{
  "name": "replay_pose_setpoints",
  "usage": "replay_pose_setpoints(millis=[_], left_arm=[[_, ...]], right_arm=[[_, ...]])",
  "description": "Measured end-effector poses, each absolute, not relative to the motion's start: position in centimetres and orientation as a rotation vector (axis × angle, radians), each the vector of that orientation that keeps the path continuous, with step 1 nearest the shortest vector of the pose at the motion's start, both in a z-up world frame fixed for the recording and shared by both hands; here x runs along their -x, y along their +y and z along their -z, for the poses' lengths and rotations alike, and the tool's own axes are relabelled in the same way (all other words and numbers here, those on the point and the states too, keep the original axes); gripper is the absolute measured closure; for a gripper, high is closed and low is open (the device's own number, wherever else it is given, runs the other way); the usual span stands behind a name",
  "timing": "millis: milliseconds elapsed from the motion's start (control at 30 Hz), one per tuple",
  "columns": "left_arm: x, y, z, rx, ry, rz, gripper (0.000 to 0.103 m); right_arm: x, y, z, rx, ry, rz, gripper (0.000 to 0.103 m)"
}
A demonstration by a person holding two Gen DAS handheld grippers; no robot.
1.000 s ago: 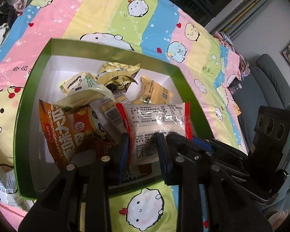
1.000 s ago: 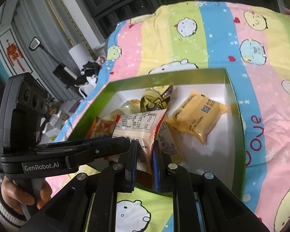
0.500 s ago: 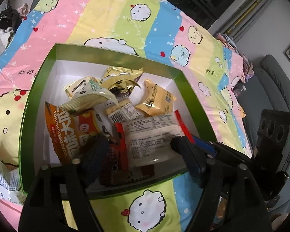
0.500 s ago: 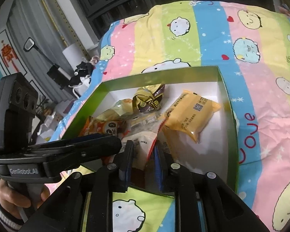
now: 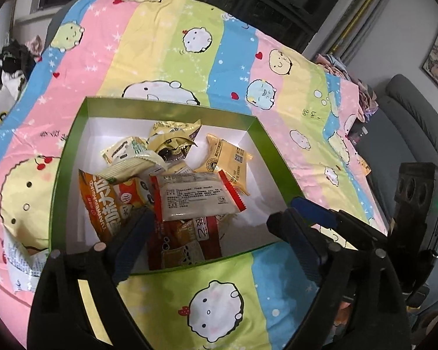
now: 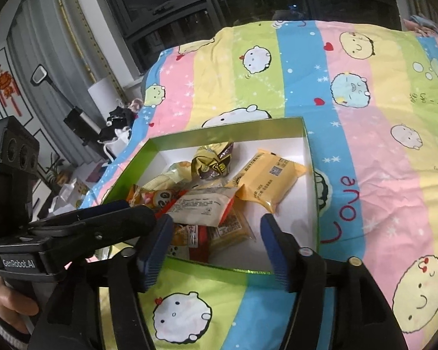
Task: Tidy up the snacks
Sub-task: 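Carry the white-red packet with the left gripper into the green box and release, then reach the left gripper to the white-blue packet beside the box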
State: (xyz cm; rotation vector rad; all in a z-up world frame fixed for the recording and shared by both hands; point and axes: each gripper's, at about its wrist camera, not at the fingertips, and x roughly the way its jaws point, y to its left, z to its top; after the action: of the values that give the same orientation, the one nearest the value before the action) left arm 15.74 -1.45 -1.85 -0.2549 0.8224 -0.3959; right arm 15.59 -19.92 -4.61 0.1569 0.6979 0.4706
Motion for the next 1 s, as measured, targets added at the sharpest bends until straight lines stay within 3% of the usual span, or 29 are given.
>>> replay_pose_setpoints(millis=[33, 133, 533, 1000], left_arm=[[-15.6, -1.4, 1.8, 0.246, 0.816, 0.385, 0.003], [-15.0, -1.1, 1.5, 0.261, 0.801, 0.383, 0.001], [-11.3, -0.4, 0.6, 0.221, 0.76, 0.357, 0.001], [-6.5, 2.4, 1.2, 0.221, 0.76, 0.283, 0.001]], right_arm=[[-15.4, -20.2, 4.6, -0.169, 0.701, -0.47, 0.03], [-15.0, -20.9, 4.7, -0.209, 0.703, -0.481, 0.019], [-11.5, -22.3, 4.1, -0.261, 0.69, -0.509, 0.018], [-7.2, -20.0, 4.4, -0.128, 0.714, -0.561, 0.018]])
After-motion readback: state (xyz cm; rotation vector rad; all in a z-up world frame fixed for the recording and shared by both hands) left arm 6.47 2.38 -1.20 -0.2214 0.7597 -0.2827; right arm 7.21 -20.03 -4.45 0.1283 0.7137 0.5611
